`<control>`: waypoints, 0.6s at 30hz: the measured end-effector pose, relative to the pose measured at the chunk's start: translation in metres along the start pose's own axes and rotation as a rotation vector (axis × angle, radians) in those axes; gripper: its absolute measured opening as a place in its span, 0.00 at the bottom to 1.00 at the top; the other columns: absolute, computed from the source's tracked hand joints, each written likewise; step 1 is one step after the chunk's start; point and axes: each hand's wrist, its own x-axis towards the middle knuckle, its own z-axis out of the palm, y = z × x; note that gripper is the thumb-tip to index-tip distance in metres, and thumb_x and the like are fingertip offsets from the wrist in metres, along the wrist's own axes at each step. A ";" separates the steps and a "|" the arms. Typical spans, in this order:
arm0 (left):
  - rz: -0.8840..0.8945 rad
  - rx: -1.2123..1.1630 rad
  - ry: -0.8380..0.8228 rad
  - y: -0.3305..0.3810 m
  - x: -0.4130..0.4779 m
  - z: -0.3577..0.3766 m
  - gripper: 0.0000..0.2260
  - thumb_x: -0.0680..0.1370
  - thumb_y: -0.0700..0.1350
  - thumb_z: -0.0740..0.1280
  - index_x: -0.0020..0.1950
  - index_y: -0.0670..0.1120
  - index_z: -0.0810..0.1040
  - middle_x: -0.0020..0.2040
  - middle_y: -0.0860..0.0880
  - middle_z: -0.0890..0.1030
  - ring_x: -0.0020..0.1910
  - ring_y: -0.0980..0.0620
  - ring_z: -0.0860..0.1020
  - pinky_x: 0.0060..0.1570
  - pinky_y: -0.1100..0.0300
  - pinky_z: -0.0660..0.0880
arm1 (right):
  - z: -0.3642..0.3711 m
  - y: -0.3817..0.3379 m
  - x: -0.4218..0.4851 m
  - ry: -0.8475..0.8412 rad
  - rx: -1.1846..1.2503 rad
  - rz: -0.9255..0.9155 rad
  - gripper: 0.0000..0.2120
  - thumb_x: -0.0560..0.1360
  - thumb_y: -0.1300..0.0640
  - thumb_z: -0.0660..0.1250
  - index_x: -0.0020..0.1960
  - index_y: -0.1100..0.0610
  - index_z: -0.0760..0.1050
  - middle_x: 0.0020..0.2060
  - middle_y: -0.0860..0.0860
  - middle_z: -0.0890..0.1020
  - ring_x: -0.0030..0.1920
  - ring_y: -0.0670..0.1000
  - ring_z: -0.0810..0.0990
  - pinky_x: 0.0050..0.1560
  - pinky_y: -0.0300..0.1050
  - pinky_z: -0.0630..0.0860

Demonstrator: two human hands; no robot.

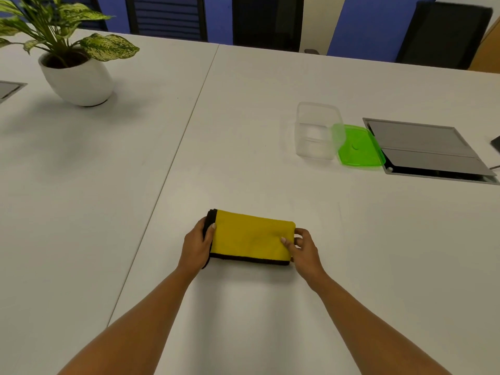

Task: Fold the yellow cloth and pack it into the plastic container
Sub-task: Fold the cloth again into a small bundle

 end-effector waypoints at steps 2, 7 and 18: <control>-0.011 0.041 0.062 -0.004 0.002 -0.007 0.16 0.81 0.47 0.55 0.65 0.40 0.71 0.49 0.47 0.77 0.49 0.49 0.75 0.42 0.62 0.71 | 0.013 -0.006 0.000 0.003 -0.008 0.033 0.19 0.76 0.54 0.65 0.62 0.59 0.62 0.59 0.63 0.75 0.57 0.61 0.76 0.47 0.51 0.77; -0.087 0.144 0.168 -0.018 0.010 -0.028 0.17 0.81 0.48 0.56 0.63 0.38 0.72 0.50 0.38 0.79 0.47 0.44 0.76 0.41 0.61 0.70 | 0.042 -0.018 0.002 -0.054 -0.031 0.069 0.12 0.76 0.55 0.65 0.52 0.57 0.65 0.59 0.62 0.74 0.53 0.57 0.75 0.45 0.48 0.76; -0.183 0.519 0.214 -0.026 0.009 -0.046 0.20 0.80 0.43 0.58 0.71 0.40 0.62 0.66 0.38 0.71 0.64 0.39 0.70 0.59 0.41 0.67 | 0.081 -0.022 0.002 -0.162 -0.211 0.043 0.21 0.73 0.62 0.69 0.63 0.62 0.67 0.63 0.59 0.75 0.61 0.58 0.75 0.61 0.51 0.75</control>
